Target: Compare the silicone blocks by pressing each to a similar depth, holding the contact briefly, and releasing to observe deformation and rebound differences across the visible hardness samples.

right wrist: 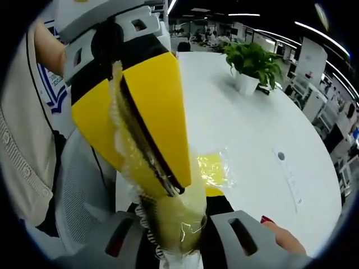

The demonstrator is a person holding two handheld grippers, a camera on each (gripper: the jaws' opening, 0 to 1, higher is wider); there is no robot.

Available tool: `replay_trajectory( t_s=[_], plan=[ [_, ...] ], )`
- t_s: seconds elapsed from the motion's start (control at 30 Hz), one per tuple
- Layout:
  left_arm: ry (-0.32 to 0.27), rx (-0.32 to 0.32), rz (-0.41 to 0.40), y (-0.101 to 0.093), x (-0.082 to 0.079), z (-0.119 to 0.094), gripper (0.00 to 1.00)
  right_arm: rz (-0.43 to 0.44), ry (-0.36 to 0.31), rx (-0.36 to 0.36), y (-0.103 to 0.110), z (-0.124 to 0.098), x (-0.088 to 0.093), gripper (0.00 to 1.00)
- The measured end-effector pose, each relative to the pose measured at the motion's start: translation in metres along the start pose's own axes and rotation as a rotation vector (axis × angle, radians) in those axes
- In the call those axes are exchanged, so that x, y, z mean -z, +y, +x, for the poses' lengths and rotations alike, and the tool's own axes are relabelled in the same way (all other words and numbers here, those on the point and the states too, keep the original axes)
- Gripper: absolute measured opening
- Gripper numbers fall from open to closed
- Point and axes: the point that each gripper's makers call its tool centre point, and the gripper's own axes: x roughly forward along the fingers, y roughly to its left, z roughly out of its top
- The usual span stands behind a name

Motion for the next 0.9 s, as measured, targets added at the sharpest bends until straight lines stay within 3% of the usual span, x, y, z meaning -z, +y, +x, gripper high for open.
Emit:
replay_trajectory(
  t_s=[0.9],
  plan=[
    [-0.001,-0.018,0.006,0.0064,0.0020,-0.0026,0.00,-0.019,-0.010,0.030,-0.0048,0.0044,-0.0059,0.19]
  ],
)
